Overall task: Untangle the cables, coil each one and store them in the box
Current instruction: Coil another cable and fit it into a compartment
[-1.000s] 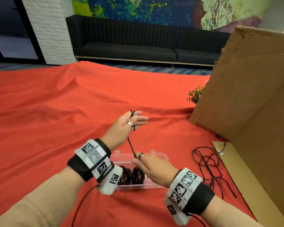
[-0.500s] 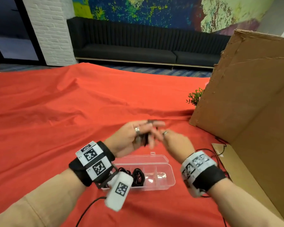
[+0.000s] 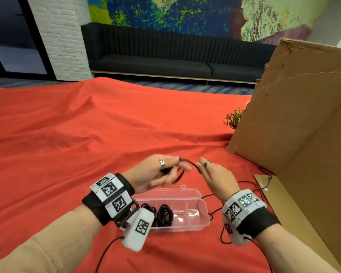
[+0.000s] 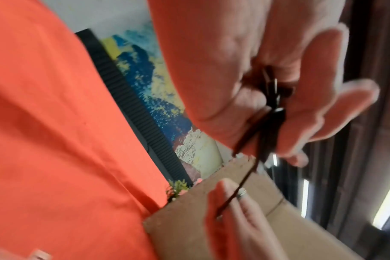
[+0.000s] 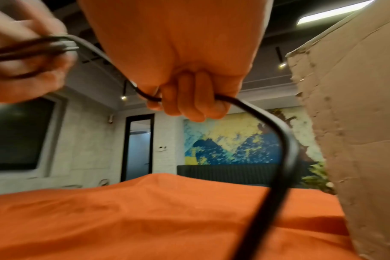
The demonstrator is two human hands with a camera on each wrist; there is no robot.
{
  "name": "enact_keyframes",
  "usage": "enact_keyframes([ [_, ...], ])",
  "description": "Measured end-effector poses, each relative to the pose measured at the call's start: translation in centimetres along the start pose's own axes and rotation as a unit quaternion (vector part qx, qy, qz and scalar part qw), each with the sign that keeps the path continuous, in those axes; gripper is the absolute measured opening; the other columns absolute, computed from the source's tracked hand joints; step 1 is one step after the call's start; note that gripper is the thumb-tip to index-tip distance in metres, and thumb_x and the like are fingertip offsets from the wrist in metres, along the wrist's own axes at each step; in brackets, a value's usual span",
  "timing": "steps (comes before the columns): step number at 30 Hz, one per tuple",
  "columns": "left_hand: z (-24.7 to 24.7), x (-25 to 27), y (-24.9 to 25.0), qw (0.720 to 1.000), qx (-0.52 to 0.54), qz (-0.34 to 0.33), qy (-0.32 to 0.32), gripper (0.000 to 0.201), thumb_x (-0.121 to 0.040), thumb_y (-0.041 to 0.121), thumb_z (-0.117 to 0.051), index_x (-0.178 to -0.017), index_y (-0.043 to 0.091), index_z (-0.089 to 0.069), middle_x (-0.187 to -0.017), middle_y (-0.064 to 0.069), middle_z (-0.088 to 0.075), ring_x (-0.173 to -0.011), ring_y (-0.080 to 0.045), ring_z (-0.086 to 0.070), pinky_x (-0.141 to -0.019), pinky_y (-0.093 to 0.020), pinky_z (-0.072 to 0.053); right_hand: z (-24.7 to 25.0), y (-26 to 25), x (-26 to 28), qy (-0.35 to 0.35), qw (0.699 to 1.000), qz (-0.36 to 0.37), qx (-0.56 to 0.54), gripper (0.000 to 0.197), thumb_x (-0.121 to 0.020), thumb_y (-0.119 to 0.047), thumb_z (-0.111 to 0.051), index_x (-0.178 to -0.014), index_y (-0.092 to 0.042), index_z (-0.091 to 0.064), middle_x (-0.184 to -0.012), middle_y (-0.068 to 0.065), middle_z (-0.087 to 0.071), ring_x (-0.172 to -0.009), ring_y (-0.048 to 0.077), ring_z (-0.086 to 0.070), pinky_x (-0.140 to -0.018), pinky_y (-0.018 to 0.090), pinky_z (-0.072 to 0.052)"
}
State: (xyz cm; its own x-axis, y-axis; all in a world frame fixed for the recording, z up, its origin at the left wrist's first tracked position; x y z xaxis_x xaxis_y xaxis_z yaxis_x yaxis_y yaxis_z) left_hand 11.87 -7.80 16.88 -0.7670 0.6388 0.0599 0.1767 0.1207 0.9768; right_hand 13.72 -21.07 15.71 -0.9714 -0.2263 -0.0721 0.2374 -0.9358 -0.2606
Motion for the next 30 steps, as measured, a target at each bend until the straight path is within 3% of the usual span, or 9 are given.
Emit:
enact_keyframes([
  [3, 1.8, -0.9, 2.3, 0.984, 0.106, -0.093, 0.107, 0.026, -0.098, 0.010, -0.032, -0.112, 0.000, -0.050, -0.093, -0.007, -0.073, -0.062, -0.010, -0.066, -0.060, -0.017, -0.050, -2.4, -3.9, 2.0, -0.057, 0.995, 0.074, -0.035, 0.013, -0.102, -0.027, -0.024, -0.096, -0.020, -0.032, -0.064, -0.010, -0.042, -0.051, 0.013, -0.044, -0.045, 0.020, -0.025],
  [6, 2.4, -1.5, 1.7, 0.982, 0.011, -0.109, 0.157, 0.024, -0.100, 0.006, -0.029, -0.121, 0.006, -0.039, -0.121, -0.011, -0.059, -0.100, -0.019, -0.065, -0.093, -0.023, -0.048, -3.1, -8.0, 4.2, -0.075, 0.981, 0.159, -0.076, 0.015, -0.100, -0.031, -0.032, -0.102, -0.018, -0.037, -0.059, -0.011, -0.038, -0.052, 0.017, -0.038, -0.051, 0.031, -0.028],
  [11, 2.2, -0.3, -0.1, 0.894, -0.428, -0.068, 0.117, 0.026, -0.101, 0.022, -0.033, -0.111, 0.007, -0.051, -0.079, -0.002, -0.071, -0.072, -0.010, -0.064, -0.078, -0.025, -0.046, 0.1, -6.4, 2.8, -0.012, 0.986, 0.160, -0.044, 0.024, -0.097, -0.043, -0.037, -0.093, -0.022, -0.049, -0.074, -0.003, -0.058, -0.069, 0.023, -0.059, -0.056, 0.030, -0.040],
  [15, 0.8, 0.8, -3.1, 0.963, -0.234, 0.118, -0.059, 0.041, -0.100, 0.031, -0.036, -0.096, 0.000, -0.062, -0.045, 0.005, -0.056, -0.031, -0.007, -0.043, -0.047, -0.018, -0.038, 2.9, -2.6, 0.5, 0.065, 0.989, 0.091, 0.095, 0.035, -0.095, -0.049, -0.033, -0.100, -0.020, -0.051, -0.094, 0.001, -0.060, -0.082, 0.033, -0.062, -0.057, 0.033, -0.037],
  [18, -1.1, 1.2, -0.7, 0.992, -0.019, 0.069, -0.107, 0.029, -0.090, 0.017, -0.044, -0.092, -0.006, -0.060, -0.048, 0.001, -0.060, -0.025, -0.001, -0.037, -0.037, -0.010, -0.033, 1.5, -1.3, -0.6, 0.019, 0.988, 0.064, 0.138, 0.033, -0.098, -0.046, -0.029, -0.109, -0.020, -0.046, -0.096, 0.005, -0.061, -0.085, 0.034, -0.062, -0.062, 0.037, -0.044],
  [22, 1.1, 0.0, 2.0, 0.991, 0.111, -0.042, 0.057, 0.028, -0.092, 0.016, -0.041, -0.107, -0.003, -0.055, -0.094, -0.009, -0.073, -0.058, -0.012, -0.066, -0.057, -0.016, -0.048, -2.8, -5.1, 1.3, -0.116, 0.977, 0.153, 0.092, 0.033, -0.100, -0.040, -0.029, -0.120, -0.018, -0.044, -0.098, 0.011, -0.066, -0.089, 0.034, -0.062, -0.070, 0.038, -0.044],
  [25, 0.9, -0.2, 1.0, 0.994, -0.050, -0.044, 0.087, 0.025, -0.100, 0.014, -0.032, -0.121, 0.007, -0.043, -0.118, -0.005, -0.063, -0.097, -0.009, -0.067, -0.093, -0.020, -0.049, -3.9, -6.8, 2.3, -0.198, 0.963, 0.162, -0.080, 0.028, -0.100, -0.036, -0.033, -0.093, -0.014, -0.049, -0.073, 0.004, -0.059, -0.067, 0.024, -0.053, -0.067, 0.034, -0.040],
  [27, 1.5, 0.3, 1.0, 0.949, -0.290, -0.066, 0.109, 0.028, -0.101, 0.019, -0.033, -0.127, 0.012, -0.039, -0.118, 0.003, -0.062, -0.103, 0.000, -0.062, -0.094, -0.010, -0.041, -4.3, -6.5, 3.0, -0.252, 0.945, 0.155, -0.137, 0.027, -0.100, -0.035, -0.036, -0.082, -0.017, -0.047, -0.060, -0.005, -0.051, -0.056, 0.013, -0.048, -0.066, 0.032, -0.041],
  [30, 3.7, 1.0, 0.6, 0.813, -0.567, -0.040, 0.124, 0.029, -0.099, 0.032, -0.034, -0.113, 0.011, -0.048, -0.103, -0.004, -0.067, -0.095, -0.019, -0.064, -0.087, -0.034, -0.048, -4.5, -5.1, 3.9, -0.294, 0.934, 0.148, -0.141, 0.028, -0.100, -0.033, -0.037, -0.079, -0.018, -0.047, -0.058, -0.008, -0.050, -0.048, 0.001, -0.049, -0.060, 0.016, -0.040],
])
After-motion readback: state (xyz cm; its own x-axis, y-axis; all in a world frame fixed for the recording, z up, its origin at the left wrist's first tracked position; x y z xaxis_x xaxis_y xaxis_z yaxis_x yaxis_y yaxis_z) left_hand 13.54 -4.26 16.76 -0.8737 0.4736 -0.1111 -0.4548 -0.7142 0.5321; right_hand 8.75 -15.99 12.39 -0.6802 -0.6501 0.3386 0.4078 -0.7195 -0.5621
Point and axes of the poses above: each hand's wrist, its own x-axis away from the middle knuckle, its own z-axis out of the back of the hand, y = z × x, the point moved 8 cm from there along -x, towards the middle knuckle
